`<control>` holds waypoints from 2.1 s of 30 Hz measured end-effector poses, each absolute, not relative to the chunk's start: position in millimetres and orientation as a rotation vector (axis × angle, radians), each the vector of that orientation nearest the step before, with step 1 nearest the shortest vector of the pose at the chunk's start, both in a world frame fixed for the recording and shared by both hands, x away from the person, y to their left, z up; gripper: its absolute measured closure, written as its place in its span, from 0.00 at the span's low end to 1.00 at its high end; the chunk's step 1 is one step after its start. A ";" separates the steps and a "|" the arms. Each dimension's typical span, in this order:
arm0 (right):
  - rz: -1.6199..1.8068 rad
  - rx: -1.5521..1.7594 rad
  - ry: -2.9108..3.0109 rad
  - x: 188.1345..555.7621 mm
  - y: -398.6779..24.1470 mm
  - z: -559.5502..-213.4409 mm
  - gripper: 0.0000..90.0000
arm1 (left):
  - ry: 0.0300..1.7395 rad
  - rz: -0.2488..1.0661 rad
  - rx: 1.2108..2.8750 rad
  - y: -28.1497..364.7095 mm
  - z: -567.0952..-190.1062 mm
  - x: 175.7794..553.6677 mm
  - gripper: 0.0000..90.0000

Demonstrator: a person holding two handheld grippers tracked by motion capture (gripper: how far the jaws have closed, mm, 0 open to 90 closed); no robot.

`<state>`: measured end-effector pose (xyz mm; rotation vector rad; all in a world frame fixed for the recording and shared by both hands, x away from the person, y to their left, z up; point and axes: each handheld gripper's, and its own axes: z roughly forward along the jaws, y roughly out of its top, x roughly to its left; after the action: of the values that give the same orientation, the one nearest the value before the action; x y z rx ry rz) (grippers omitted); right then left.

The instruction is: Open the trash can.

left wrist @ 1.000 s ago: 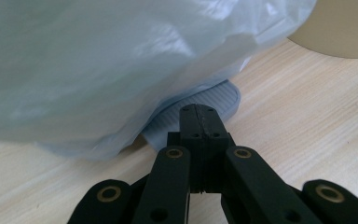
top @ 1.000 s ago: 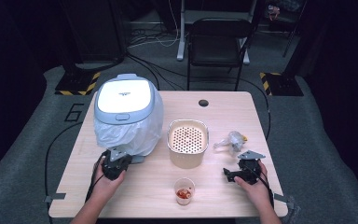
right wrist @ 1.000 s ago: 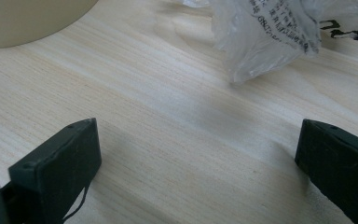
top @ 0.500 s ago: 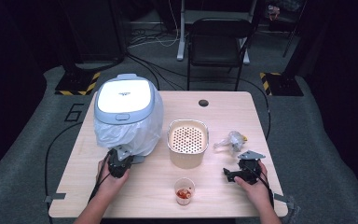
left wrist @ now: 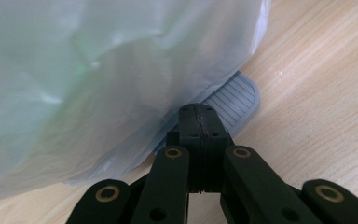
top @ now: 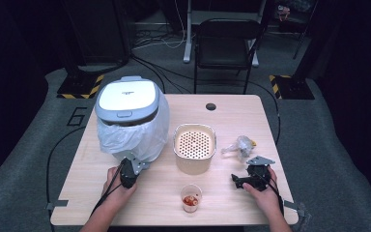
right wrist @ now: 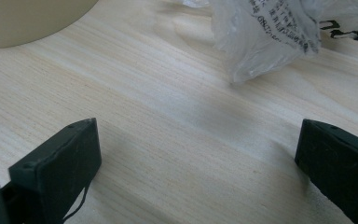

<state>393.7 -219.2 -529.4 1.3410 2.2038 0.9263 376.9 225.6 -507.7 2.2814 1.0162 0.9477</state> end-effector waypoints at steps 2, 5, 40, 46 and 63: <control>0.927 1.341 2.203 393.7 -219.2 -529.5 0.00 | 1.025 0.934 2.285 225.6 -508.6 376.9 1.00; 0.926 1.341 2.204 393.7 -219.2 -529.4 0.00 | 1.003 0.941 2.305 224.9 -512.6 377.9 1.00; 0.918 1.325 2.216 393.5 -219.2 -529.1 0.00 | 1.034 0.880 2.278 229.0 -512.1 380.2 1.00; 0.897 1.306 2.230 390.0 -221.8 -520.5 0.16 | 1.033 0.882 2.276 228.5 -512.5 379.8 1.00; 0.933 1.336 2.138 380.9 -238.5 -483.4 0.33 | 1.029 0.896 2.280 227.4 -512.6 379.9 1.00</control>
<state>380.9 -238.5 -483.4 1.3358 2.1380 0.9332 379.9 227.4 -512.6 2.2801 1.0287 0.8962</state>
